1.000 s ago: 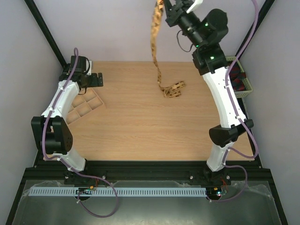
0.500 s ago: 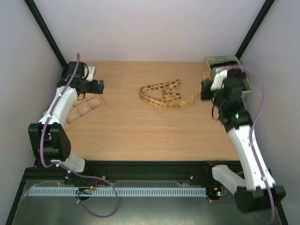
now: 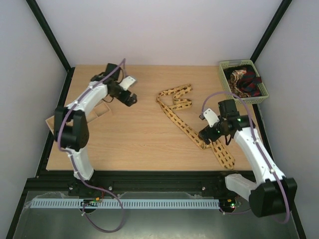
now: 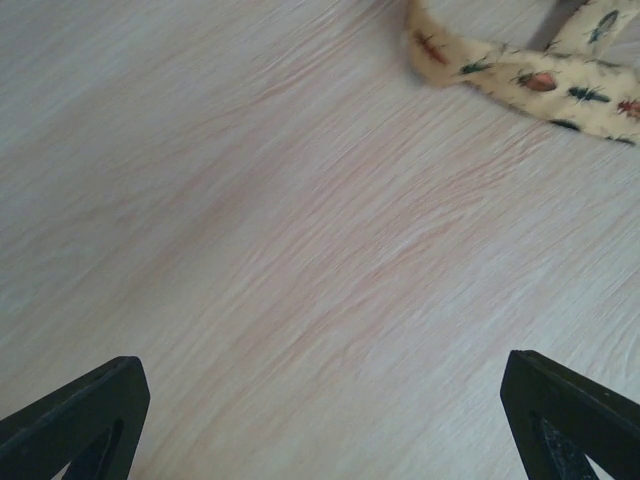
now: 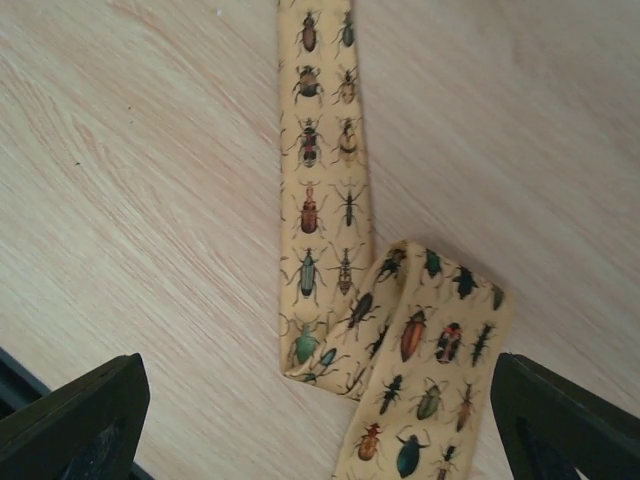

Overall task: Roll the ties
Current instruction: Put down the tie at the center of the board, then flatten out the tie at the center of the board.

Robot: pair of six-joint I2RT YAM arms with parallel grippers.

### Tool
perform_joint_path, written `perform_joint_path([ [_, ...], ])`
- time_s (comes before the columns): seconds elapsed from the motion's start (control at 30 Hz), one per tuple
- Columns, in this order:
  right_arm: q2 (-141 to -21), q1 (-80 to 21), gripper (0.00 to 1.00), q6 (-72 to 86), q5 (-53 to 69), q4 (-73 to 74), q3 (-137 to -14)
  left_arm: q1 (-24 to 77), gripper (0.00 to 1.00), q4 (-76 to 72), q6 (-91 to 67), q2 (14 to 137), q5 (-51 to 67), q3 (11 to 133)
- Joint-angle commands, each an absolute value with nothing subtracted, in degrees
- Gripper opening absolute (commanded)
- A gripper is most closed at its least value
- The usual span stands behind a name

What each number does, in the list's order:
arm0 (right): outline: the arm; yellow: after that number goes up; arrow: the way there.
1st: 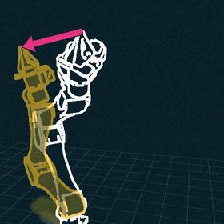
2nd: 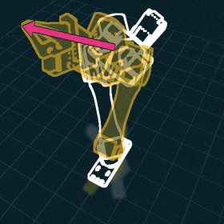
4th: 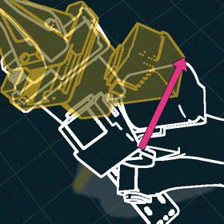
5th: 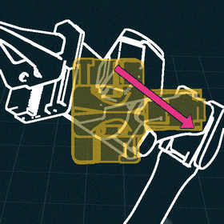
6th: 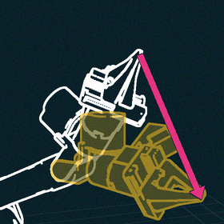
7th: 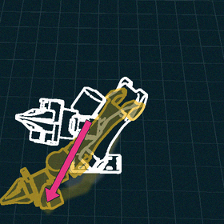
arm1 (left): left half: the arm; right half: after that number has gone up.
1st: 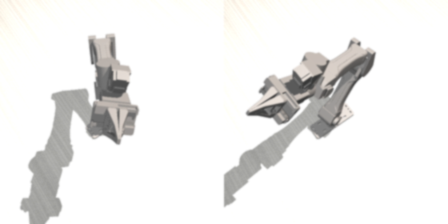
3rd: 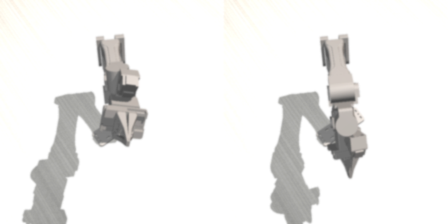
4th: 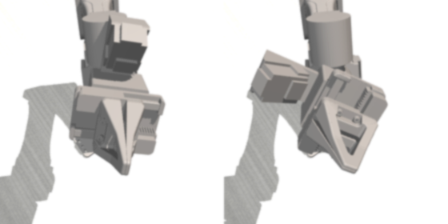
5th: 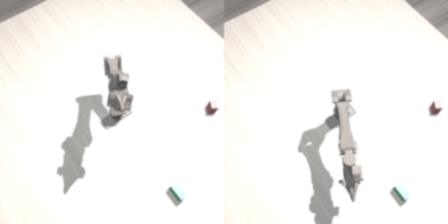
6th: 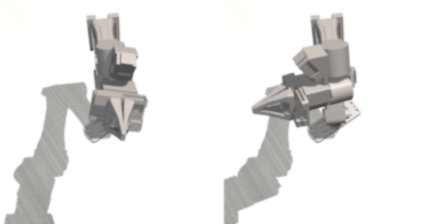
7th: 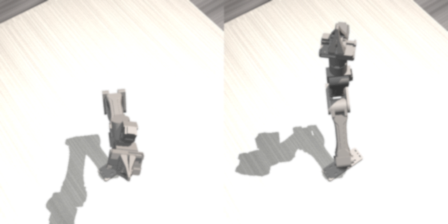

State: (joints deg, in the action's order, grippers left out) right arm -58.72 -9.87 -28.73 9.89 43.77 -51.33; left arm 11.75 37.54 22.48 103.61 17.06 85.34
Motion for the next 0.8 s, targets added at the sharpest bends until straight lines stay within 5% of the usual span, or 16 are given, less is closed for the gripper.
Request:
perform_joint_path([
  [0.0, -68.13, -9.82, 0.93, -31.92, 12.82, 48.1, -55.55, 17.23, 0.99, 41.27, 25.47, 112.96, 18.27, 97.27],
  [0.4, -95.87, 0.52, 0.79, -28.66, 8.76, 48.74, -63.9, 29.09, 0.91, 39.5, 25.45, 140.14, 7.98, 126.13],
  [0.6, -102.64, 1.58, 0.78, -29.57, 9.55, 51.17, -67.38, 32.6, 0.76, 38.96, 30.21, 142.5, -2.32, 124.21],
  [0.77, -103.71, 1.58, 0.77, -33.91, 12.75, 54.62, -67.73, 29.37, 0.62, 37.88, 31.88, 132.87, -3.63, 107.94],
])
